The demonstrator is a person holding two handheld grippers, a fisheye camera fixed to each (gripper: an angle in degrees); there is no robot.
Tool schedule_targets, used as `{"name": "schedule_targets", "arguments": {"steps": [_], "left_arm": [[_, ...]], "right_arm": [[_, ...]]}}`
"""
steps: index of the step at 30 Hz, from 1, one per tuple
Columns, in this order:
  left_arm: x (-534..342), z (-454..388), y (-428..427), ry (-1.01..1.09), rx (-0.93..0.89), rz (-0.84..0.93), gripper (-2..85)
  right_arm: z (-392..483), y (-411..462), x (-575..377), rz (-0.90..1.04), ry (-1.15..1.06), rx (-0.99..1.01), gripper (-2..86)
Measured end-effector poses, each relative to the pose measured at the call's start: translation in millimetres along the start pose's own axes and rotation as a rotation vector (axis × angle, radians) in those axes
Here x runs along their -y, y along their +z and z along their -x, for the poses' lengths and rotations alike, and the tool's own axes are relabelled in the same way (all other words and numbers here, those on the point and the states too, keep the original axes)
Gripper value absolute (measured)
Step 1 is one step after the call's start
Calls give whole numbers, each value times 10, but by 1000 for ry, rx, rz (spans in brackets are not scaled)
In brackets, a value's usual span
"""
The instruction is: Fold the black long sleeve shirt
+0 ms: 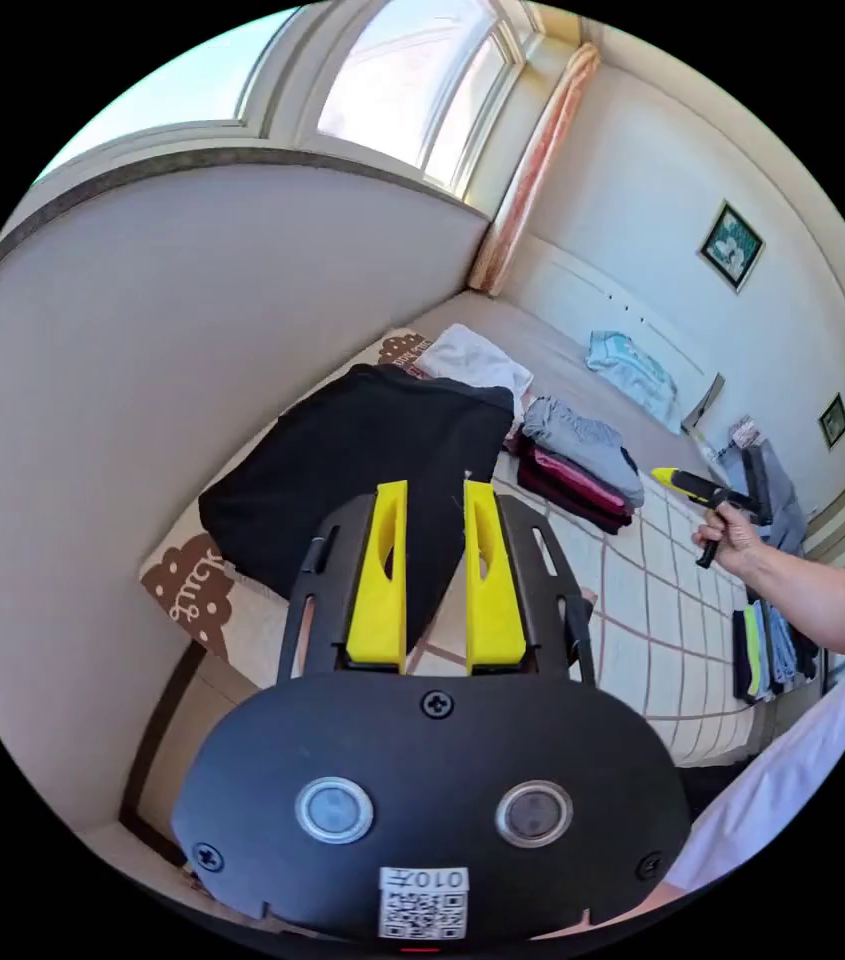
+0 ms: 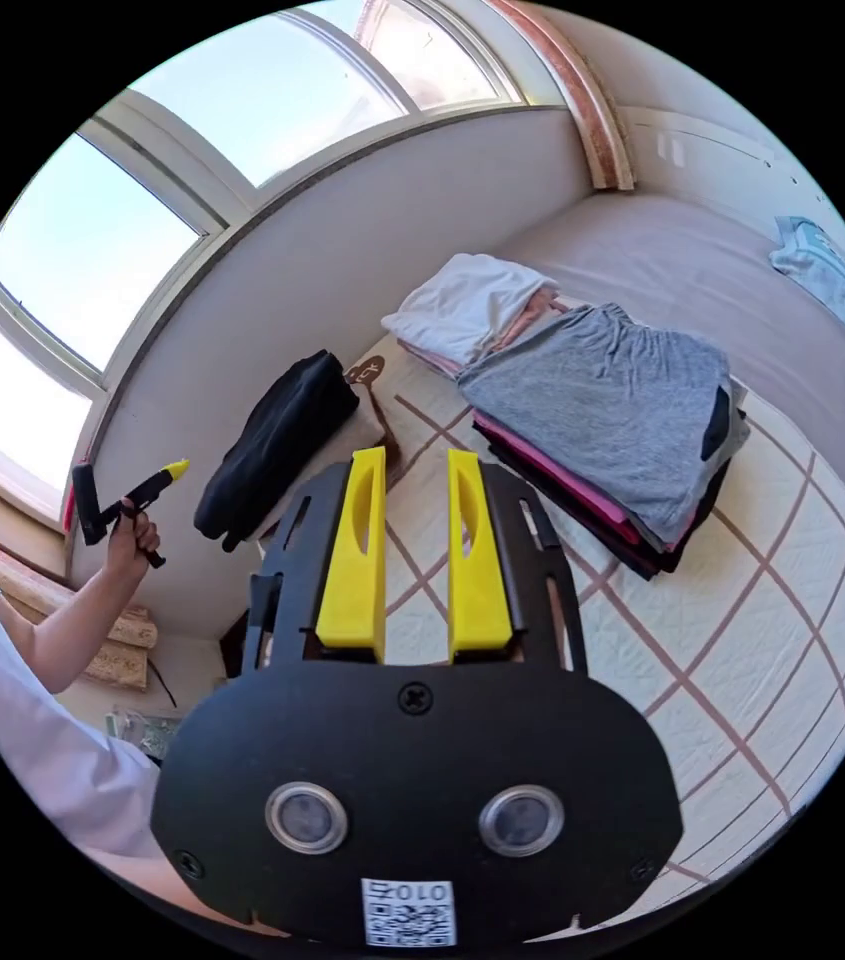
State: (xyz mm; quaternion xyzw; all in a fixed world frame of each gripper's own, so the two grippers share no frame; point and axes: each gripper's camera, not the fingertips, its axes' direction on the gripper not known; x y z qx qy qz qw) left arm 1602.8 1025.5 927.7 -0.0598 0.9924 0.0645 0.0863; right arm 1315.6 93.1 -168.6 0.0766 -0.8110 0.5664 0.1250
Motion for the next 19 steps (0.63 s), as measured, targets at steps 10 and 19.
{"name": "schedule_targets", "arguments": {"steps": [10,19], "left_arm": [[72,-239,822,-28,38,135,55],[-84,-562,147,-3,-144,22,51]], "right_arm": [[375,495,429,7,-181,-264,114],[855,1873,1036,143,-309,-549,149]]}}
